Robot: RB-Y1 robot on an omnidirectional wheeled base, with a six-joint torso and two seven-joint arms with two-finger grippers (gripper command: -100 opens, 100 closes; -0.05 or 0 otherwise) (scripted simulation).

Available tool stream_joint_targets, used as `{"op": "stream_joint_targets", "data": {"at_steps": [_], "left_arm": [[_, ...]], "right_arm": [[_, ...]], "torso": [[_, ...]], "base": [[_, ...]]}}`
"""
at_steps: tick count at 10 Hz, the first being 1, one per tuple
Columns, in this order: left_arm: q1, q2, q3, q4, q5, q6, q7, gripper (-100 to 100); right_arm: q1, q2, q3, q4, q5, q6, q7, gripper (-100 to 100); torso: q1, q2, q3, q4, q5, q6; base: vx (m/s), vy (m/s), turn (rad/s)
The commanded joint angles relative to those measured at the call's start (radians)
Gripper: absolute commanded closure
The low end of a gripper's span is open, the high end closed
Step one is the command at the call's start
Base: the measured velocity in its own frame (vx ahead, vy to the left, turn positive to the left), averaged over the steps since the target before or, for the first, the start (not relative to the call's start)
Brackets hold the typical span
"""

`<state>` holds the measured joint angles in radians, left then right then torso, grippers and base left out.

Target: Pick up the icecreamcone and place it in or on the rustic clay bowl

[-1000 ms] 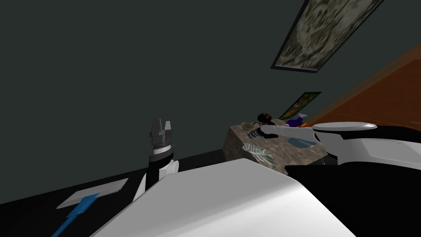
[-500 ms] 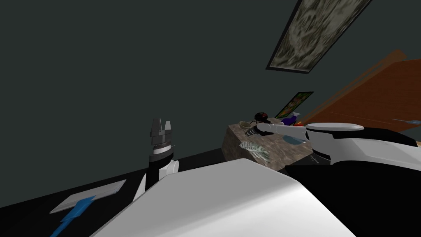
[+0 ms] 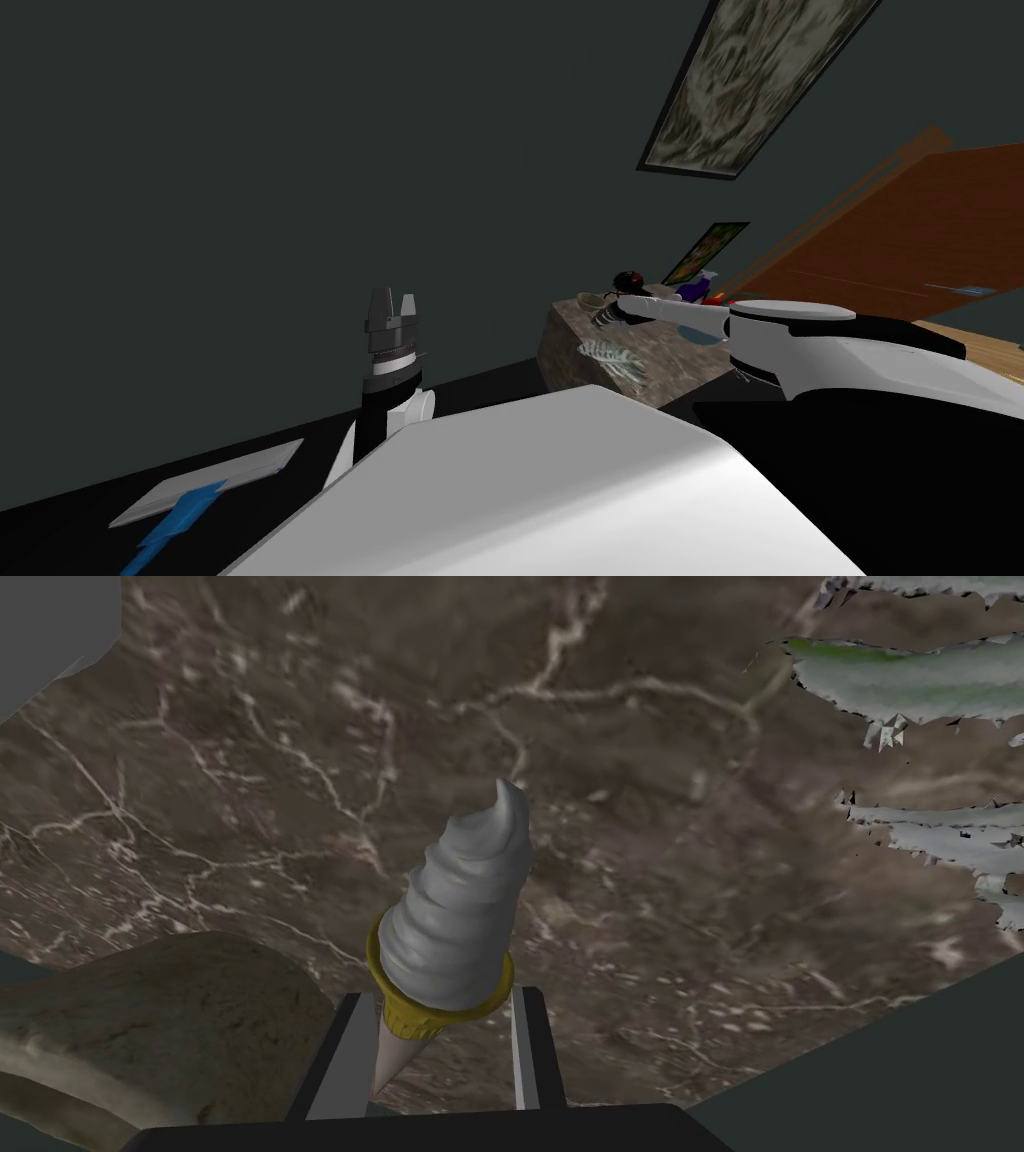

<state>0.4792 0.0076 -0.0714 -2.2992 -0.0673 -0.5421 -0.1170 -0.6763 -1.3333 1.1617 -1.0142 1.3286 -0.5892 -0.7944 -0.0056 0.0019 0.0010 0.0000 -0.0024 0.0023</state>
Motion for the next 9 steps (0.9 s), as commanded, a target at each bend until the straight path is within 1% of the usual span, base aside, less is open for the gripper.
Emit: {"op": "stream_joint_targets", "data": {"at_steps": [1, 2, 4, 5, 6, 7, 8, 9], "left_arm": [[0.000, 0.000, 0.000, 0.000, 0.000, 0.000, 0.000, 0], [0.000, 0.000, 0.000, 0.000, 0.000, 0.000, 0.000, 0], [0.000, 0.000, 0.000, 0.000, 0.000, 0.000, 0.000, 0], [0.000, 0.000, 0.000, 0.000, 0.000, 0.000, 0.000, 0], [0.000, 0.000, 0.000, 0.000, 0.000, 0.000, 0.000, 0], [0.000, 0.000, 0.000, 0.000, 0.000, 0.000, 0.000, 0], [0.000, 0.000, 0.000, 0.000, 0.000, 0.000, 0.000, 0], [0.000, 0.000, 0.000, 0.000, 0.000, 0.000, 0.000, 0]], "right_arm": [[0.002, 0.034, -0.050, 0.028, 0.050, -0.047, -0.022, 100], [0.002, 0.034, -0.068, 0.028, 0.066, -0.047, -0.022, 100], [0.004, 0.081, -0.134, 0.067, 0.132, -0.108, -0.050, 100], [0.004, 0.081, -0.154, 0.067, 0.153, -0.108, -0.050, 100], [0.003, 0.077, -0.139, 0.065, 0.136, -0.105, -0.045, 100], [0.003, 0.078, -0.142, 0.066, 0.139, -0.107, -0.046, 0], [-0.006, 0.044, -0.139, 0.068, 0.136, -0.111, -0.052, 100], [-0.014, 0.016, -0.135, 0.069, 0.134, -0.116, -0.058, 100]], "torso": [[0.000, 0.000, 0.000, 0.000, 0.000, 0.000], [0.000, 0.001, 0.000, 0.000, 0.000, 0.000], [0.000, 0.001, 0.001, 0.000, 0.000, 0.000], [0.000, 0.002, 0.001, 0.000, 0.000, 0.001], [0.000, 0.001, 0.001, 0.001, 0.000, 0.001], [0.000, 0.000, 0.000, 0.000, 0.000, 0.001], [0.001, -0.001, 0.000, 0.000, 0.000, 0.000], [0.003, 0.002, 0.001, 0.001, 0.001, 0.000]], "base": [[-0.043, -0.019, -0.058], [-0.037, -0.013, -0.015], [-0.043, -0.013, -0.044], [-0.034, -0.015, -0.029], [-0.012, -0.006, -0.003], [0.000, 0.000, 0.000], [-0.063, 0.030, 0.096], [-0.142, 0.072, 0.145]]}}
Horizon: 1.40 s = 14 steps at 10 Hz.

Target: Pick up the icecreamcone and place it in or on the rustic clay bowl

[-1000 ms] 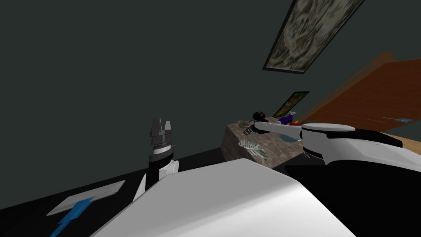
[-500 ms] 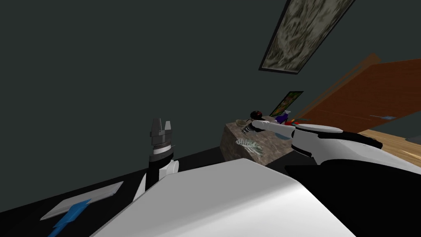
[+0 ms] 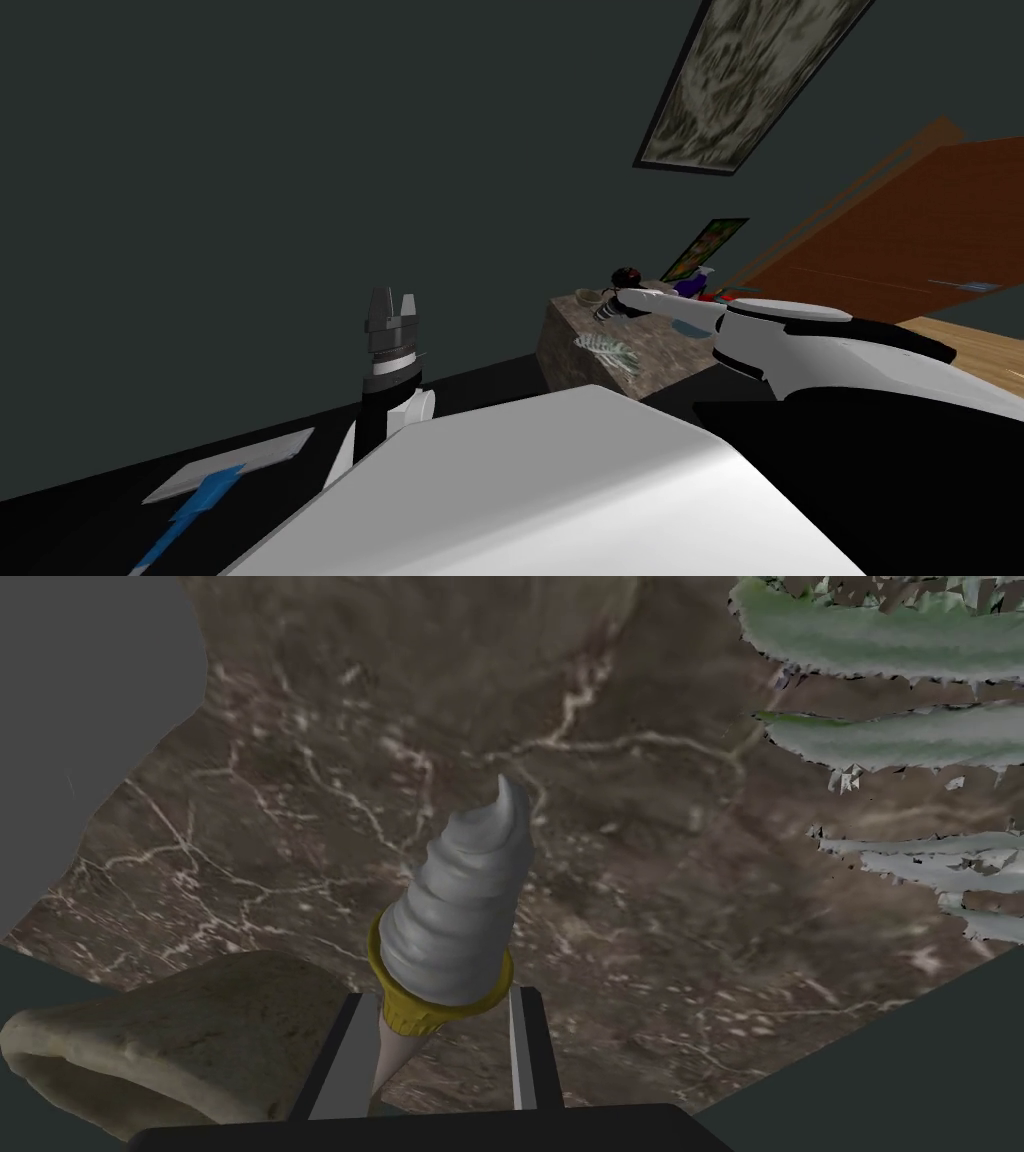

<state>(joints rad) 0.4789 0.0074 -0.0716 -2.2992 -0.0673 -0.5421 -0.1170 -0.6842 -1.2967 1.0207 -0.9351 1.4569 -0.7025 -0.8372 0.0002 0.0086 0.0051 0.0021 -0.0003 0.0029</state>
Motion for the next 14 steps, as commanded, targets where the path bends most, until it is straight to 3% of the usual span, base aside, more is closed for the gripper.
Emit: {"op": "stream_joint_targets", "data": {"at_steps": [1, 10, 11, 14], "left_arm": [[0.000, 0.000, 0.000, 0.000, 0.000, 0.000, 0.000, 0], [0.000, 0.000, 0.000, 0.000, 0.000, 0.000, 0.000, 0], [0.000, 0.000, 0.000, 0.000, 0.000, 0.000, 0.000, 0], [0.001, 0.000, 0.000, 0.000, 0.000, 0.000, 0.000, 0]], "right_arm": [[-0.010, -0.037, 0.009, -0.010, 0.005, -0.006, -0.019, 100], [-0.074, -0.234, 0.029, -0.023, 0.009, -0.045, -0.079, 100], [-0.090, -0.228, 0.004, -0.033, 0.009, -0.040, -0.097, 100], [-0.096, -0.215, -0.006, -0.031, 0.008, -0.036, -0.102, 100]], "torso": [[0.000, 0.000, 0.000, 0.000, 0.000, 0.000], [0.001, 0.000, 0.000, 0.001, 0.001, 0.001], [0.003, 0.000, 0.001, 0.001, 0.001, 0.000], [-0.007, -0.019, -0.010, -0.003, -0.001, -0.001]], "base": [[-0.138, 0.066, 0.077], [-0.109, 0.076, 0.090], [0.047, 0.041, -0.035], [0.162, -0.038, -0.057]]}}
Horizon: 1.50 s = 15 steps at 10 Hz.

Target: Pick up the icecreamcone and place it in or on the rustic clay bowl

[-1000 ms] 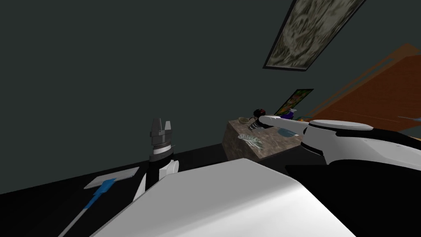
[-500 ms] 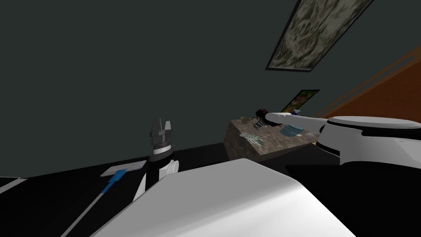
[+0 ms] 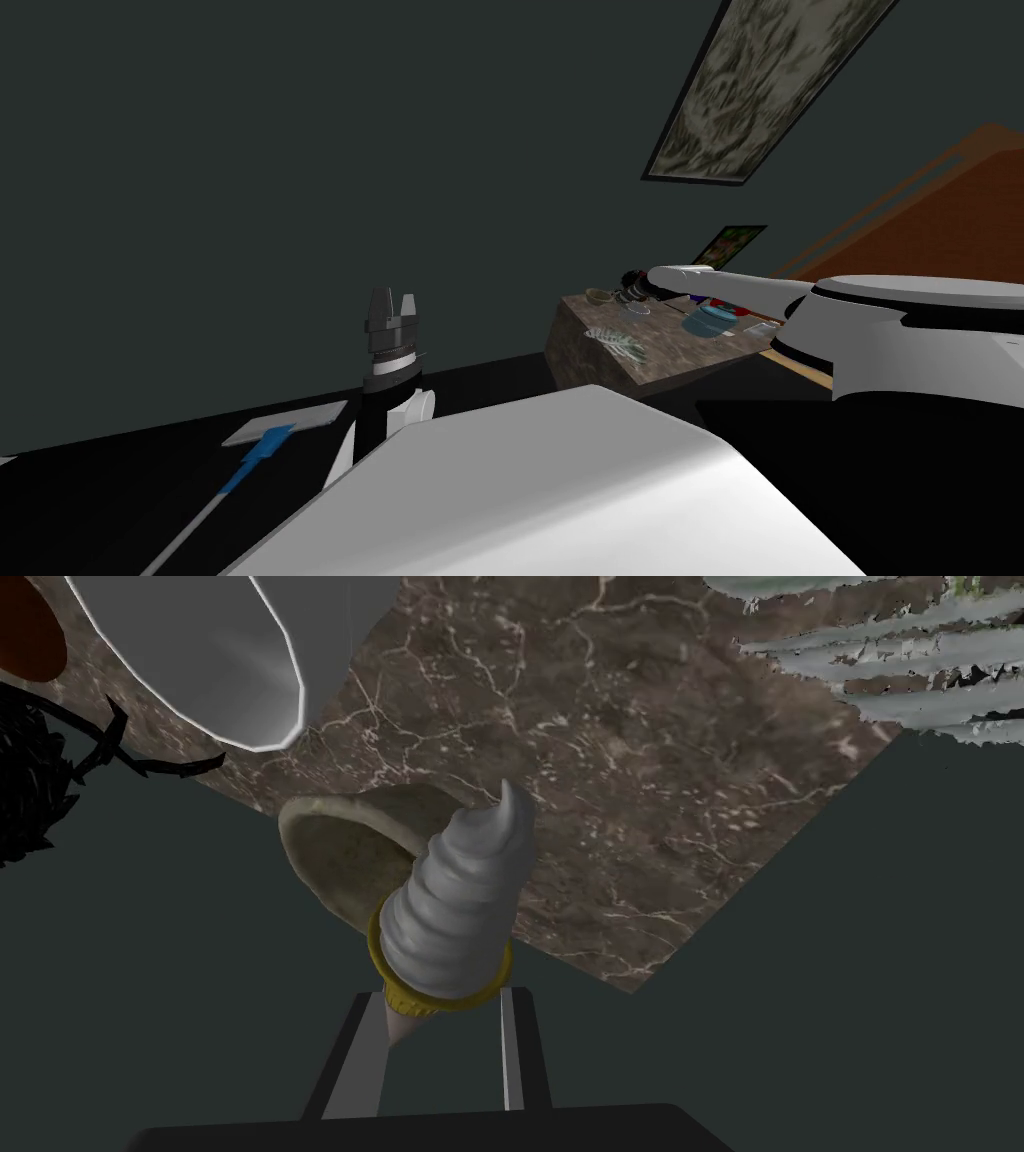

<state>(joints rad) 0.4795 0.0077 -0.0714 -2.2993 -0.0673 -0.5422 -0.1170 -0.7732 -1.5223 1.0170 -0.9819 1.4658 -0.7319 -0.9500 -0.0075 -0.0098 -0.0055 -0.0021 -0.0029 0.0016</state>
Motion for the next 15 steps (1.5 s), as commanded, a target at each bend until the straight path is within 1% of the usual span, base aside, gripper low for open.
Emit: {"op": "stream_joint_targets", "data": {"at_steps": [1, 3, 7, 8, 9, 11, 13, 14, 15], "left_arm": [[0.000, 0.000, 0.000, 0.000, 0.000, 0.000, 0.000, 0], [0.000, 0.000, 0.000, 0.000, 0.000, 0.000, 0.000, 0], [0.000, 0.000, 0.000, 0.000, 0.000, 0.000, 0.000, 0], [0.000, 0.000, 0.000, 0.000, 0.000, 0.000, 0.000, 0], [0.000, 0.000, 0.000, 0.000, 0.000, 0.000, 0.000, 0], [0.000, 0.000, 0.000, 0.000, 0.000, 0.000, 0.000, 0], [0.000, 0.000, 0.000, 0.000, 0.000, 0.000, 0.000, 0], [0.000, 0.000, 0.000, 0.000, 0.000, 0.000, 0.000, 0], [0.000, 0.000, 0.000, 0.000, 0.000, 0.000, 0.000, 0]], "right_arm": [[-0.016, 0.035, -0.015, 0.021, 0.000, -0.002, 0.003, 100], [-0.023, 0.050, -0.023, 0.024, 0.001, 0.001, -0.004, 100], [-0.043, 0.096, -0.038, 0.034, 0.007, 0.007, -0.021, 100], [-0.042, 0.091, -0.034, 0.032, 0.010, 0.006, -0.022, 100], [-0.043, 0.092, -0.035, 0.034, 0.010, 0.007, -0.022, -100], [-0.044, 0.092, -0.035, 0.034, 0.010, 0.007, -0.022, -100], [-0.044, 0.092, -0.035, 0.034, 0.010, 0.007, -0.022, -100], [-0.044, 0.092, -0.035, 0.034, 0.010, 0.007, -0.022, 0], [-0.076, 0.060, -0.028, 0.005, 0.019, -0.027, -0.048, -100]], "torso": [[0.000, 0.000, 0.000, 0.000, 0.000, 0.000], [-0.003, -0.006, -0.003, -0.001, 0.000, 0.001], [-0.005, -0.007, -0.004, -0.002, -0.001, 0.001], [-0.005, -0.006, -0.003, -0.001, -0.001, 0.001], [-0.003, 0.001, 0.000, -0.001, -0.002, 0.001], [-0.001, 0.008, 0.005, 0.002, -0.001, 0.001], [0.000, 0.010, 0.006, 0.002, -0.001, 0.001], [0.000, 0.010, 0.006, 0.002, -0.001, 0.001], [0.000, 0.010, 0.006, 0.002, -0.001, 0.001]], "base": [[0.171, -0.055, -0.161], [0.231, -0.068, -0.143], [0.222, -0.071, -0.137], [0.093, -0.029, -0.021], [0.019, -0.006, 0.008], [0.005, -0.001, 0.000], [0.000, 0.000, 0.000], [0.000, 0.000, 0.000], [-0.007, -0.004, 0.037]]}}
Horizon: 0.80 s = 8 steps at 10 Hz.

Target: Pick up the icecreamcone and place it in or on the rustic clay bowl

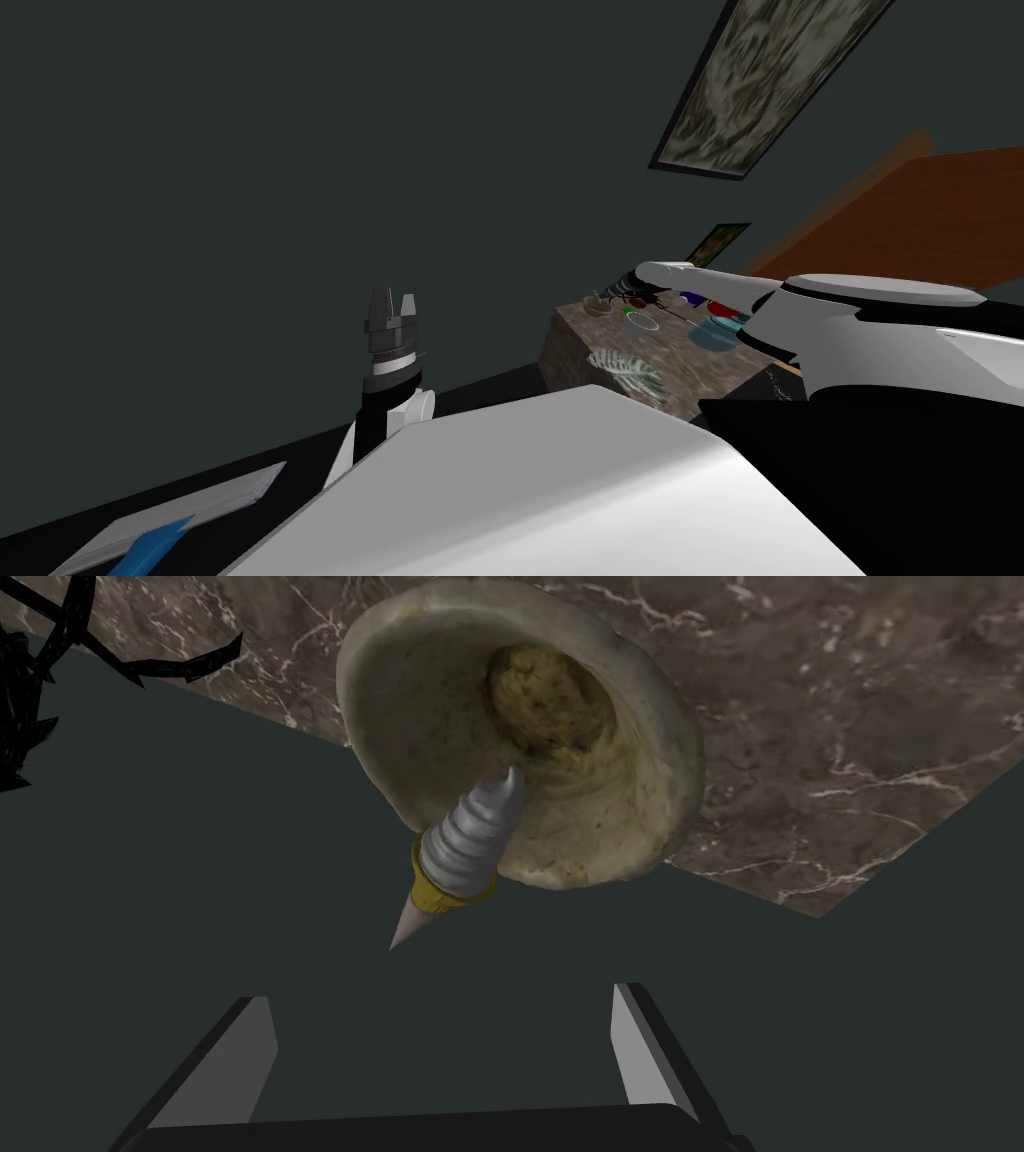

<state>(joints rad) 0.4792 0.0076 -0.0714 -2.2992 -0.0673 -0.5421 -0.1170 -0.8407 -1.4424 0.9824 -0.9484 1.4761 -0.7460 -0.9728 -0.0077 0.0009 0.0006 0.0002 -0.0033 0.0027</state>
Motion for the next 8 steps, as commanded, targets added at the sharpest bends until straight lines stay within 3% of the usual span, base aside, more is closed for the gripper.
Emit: {"op": "stream_joint_targets", "data": {"at_steps": [1, 5, 6, 7, 8], "left_arm": [[0.000, 0.000, 0.000, 0.000, 0.000, 0.000, 0.000, 0], [0.000, 0.000, 0.000, 0.000, 0.000, 0.000, 0.000, 0], [0.000, 0.000, 0.000, 0.000, 0.000, 0.000, 0.000, 0], [0.000, 0.000, 0.000, 0.000, 0.000, 0.000, 0.000, 0], [0.000, 0.000, 0.000, 0.000, 0.000, 0.000, 0.000, 0]], "right_arm": [[-0.009, -0.020, 0.006, -0.029, 0.009, -0.013, -0.025, -100], [-0.075, -0.084, 0.020, -0.087, 0.026, -0.081, -0.077, -100], [-0.059, -0.083, 0.017, -0.086, 0.019, -0.067, -0.066, -100], [-0.059, -0.086, 0.018, -0.089, 0.019, -0.069, -0.070, 0], [-0.059, -0.085, 0.018, -0.089, 0.019, -0.069, -0.070, 0]], "torso": [[0.000, 0.000, 0.000, 0.000, 0.000, 0.000], [0.000, 0.001, 0.000, 0.000, 0.000, 0.000], [0.000, 0.001, 0.000, 0.000, 0.000, 0.000], [0.000, 0.000, 0.000, 0.000, -0.001, 0.000], [0.000, 0.000, 0.000, 0.000, -0.001, 0.000]], "base": [[-0.006, -0.008, 0.029], [-0.008, -0.005, 0.029], [0.000, 0.000, 0.000], [0.000, 0.000, 0.000], [0.000, 0.000, 0.000]]}}
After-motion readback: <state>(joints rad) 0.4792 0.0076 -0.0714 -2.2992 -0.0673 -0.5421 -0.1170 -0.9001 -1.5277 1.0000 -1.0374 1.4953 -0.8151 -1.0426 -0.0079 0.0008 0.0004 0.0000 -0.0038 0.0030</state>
